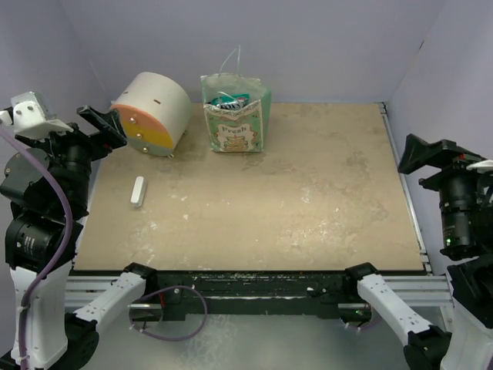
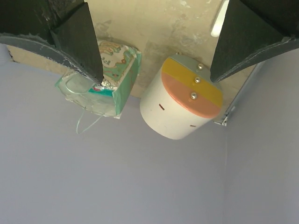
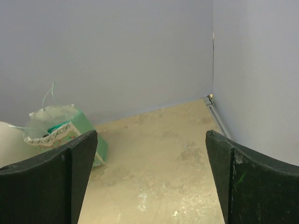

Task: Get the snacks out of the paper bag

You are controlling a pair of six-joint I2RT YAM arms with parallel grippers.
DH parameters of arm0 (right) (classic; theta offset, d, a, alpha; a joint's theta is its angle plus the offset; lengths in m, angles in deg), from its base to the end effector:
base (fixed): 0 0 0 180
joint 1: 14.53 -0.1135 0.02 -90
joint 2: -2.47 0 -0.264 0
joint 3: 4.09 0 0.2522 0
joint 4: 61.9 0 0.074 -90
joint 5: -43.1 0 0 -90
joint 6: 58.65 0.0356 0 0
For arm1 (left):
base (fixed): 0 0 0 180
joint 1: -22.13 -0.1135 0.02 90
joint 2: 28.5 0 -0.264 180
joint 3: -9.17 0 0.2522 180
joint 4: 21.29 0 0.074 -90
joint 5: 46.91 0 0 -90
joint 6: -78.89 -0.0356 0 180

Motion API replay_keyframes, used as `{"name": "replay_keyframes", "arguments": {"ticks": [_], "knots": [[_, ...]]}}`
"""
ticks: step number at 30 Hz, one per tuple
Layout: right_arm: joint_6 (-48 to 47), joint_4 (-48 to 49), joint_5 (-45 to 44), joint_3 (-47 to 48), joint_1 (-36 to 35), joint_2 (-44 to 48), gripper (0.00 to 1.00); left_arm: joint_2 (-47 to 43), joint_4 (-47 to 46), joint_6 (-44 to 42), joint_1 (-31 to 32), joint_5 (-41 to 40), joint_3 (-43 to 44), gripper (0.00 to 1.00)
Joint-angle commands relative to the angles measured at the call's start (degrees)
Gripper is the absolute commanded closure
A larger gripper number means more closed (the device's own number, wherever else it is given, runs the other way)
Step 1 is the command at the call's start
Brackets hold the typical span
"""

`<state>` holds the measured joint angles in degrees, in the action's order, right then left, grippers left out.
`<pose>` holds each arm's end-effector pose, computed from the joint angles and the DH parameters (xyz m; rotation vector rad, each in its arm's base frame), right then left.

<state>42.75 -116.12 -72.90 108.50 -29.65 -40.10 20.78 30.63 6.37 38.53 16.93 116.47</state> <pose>0.0173 -0.0115 0.5580 0.3453 1.2784 0.0995 0.0876 -0.0094 0.5388 -0.3831 1.4264 -0.1457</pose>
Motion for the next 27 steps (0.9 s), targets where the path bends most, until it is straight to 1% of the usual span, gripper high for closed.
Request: {"name": "replay_keyframes", "arguments": {"ticks": [1,4,9,13,16,19,22,24,27], "knots": [[3.40,-3.30,2.50,-0.38,0.55,-3.35,0.00,2.14,2.87,3.28,0.68,4.33,0.83,0.01],[4.81,-4.92,4.15,-0.79,0.80,-4.83,0.00,3.08,4.33,5.32,0.99,6.93,0.59,0.01],[7.49,-5.98,10.04,-2.04,1.18,-6.28,0.00,5.64,6.92,9.92,1.41,12.83,0.26,0.01],[10.57,-5.65,14.84,-4.13,1.44,-5.91,0.00,8.36,8.32,14.78,1.73,19.41,-0.47,0.01],[14.45,-5.44,16.67,-6.35,1.60,-4.43,0.00,10.42,8.09,19.33,1.92,25.27,-2.12,0.01],[17.17,-6.07,19.28,-7.79,1.68,-3.45,0.00,12.96,6.50,24.24,2.09,32.77,-4.60,0.01],[18.88,-7.65,22.48,-8.53,1.74,-3.28,0.00,15.77,1.96,29.98,2.92,40.50,-8.01,0.01],[19.59,-8.42,24.84,-8.97,1.79,-3.08,0.00,17.75,-0.75,33.14,5.05,42.41,-9.00,0.01],[20.33,-9.91,26.97,-9.71,1.87,-2.67,0.00,21.67,-3.14,37.22,9.31,41.13,-8.55,0.01]]}}
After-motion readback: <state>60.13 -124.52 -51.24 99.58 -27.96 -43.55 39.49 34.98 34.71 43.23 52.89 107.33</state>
